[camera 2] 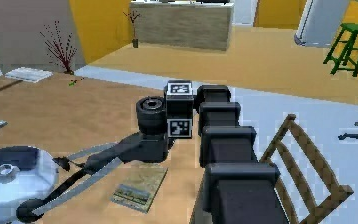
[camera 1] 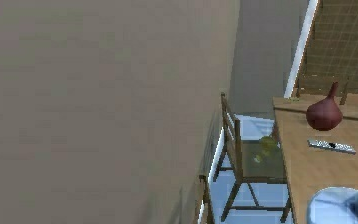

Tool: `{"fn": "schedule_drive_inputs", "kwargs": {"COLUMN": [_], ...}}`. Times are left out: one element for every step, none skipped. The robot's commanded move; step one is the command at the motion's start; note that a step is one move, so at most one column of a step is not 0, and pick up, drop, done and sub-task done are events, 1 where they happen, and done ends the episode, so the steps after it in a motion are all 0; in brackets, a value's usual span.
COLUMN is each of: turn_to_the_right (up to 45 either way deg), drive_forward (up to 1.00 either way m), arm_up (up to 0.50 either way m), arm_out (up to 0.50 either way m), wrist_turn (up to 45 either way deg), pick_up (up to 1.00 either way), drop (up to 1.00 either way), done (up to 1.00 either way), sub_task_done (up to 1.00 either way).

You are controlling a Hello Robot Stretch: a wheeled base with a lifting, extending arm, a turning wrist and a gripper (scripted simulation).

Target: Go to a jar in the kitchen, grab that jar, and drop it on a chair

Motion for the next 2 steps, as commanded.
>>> {"fn": "schedule_drive_inputs", "kwargs": {"turn_to_the_right": [0.0,0.0], "drive_forward": [0.0,0.0], "arm_up": [-0.32,-0.5], "arm_out": [0.0,0.0], "wrist_turn": [0.0,0.0], "pick_up": [0.0,0.0], "drop": [0.0,0.0], "done": [0.0,0.0], "sub_task_done": [0.0,0.0]}}
